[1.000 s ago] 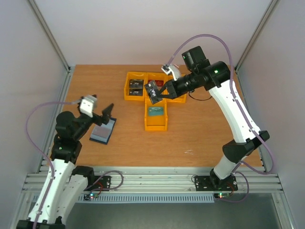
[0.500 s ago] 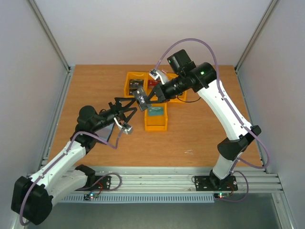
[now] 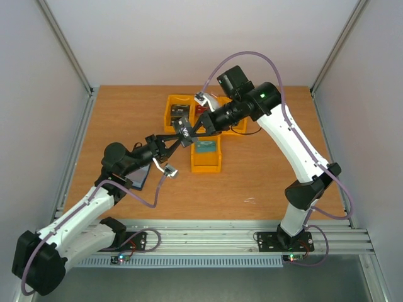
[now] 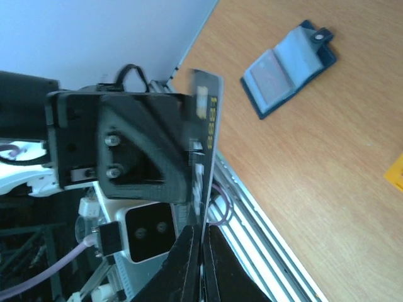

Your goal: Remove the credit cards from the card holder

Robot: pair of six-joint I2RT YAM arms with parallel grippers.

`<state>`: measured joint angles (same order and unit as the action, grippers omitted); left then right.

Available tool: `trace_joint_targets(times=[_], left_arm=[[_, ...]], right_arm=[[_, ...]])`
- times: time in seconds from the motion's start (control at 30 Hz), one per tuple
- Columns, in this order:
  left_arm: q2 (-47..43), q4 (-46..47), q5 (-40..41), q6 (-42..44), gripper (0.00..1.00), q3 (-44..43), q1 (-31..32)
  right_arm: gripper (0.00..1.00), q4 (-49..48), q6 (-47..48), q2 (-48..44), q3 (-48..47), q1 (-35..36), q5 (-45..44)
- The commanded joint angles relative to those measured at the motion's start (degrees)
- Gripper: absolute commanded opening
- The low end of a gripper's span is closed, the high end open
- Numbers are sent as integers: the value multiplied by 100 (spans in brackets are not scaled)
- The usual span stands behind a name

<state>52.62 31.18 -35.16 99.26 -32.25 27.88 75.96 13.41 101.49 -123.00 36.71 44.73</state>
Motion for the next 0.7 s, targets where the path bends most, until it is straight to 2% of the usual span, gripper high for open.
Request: trace_joint_targets(times=[0.0, 0.1, 0.13, 0.27, 0.33, 0.4, 0.47, 0.67], left_arm=[[-103, 426, 58, -148, 1, -110, 57], [-160, 210, 198, -259, 0, -107, 89], [-197, 55, 261, -287, 0, -113, 117], [-312, -1219, 885, -415, 0, -287, 305], [-222, -1926, 1497, -811, 0, -644, 393], [19, -2663, 1983, -1457, 0, -1079, 409], [392, -3442, 2433, -1927, 0, -1449, 410], [1662, -4744, 3115, -2581, 0, -2304, 317]], right_arm=[[1, 167, 109, 63, -270, 35, -3], [1, 237, 165, 47, -291, 31, -206], [5, 247, 169, 42, -303, 22, -367], [47, 227, -16, -91, -253, -198, -1392], [63, 127, -133, -270, -100, -354, -2024], [96, -27, -185, -496, 156, -508, -2676], [98, -149, -198, -704, 431, -666, -3186], [98, -405, -128, -1125, 1197, -1191, -3986]])
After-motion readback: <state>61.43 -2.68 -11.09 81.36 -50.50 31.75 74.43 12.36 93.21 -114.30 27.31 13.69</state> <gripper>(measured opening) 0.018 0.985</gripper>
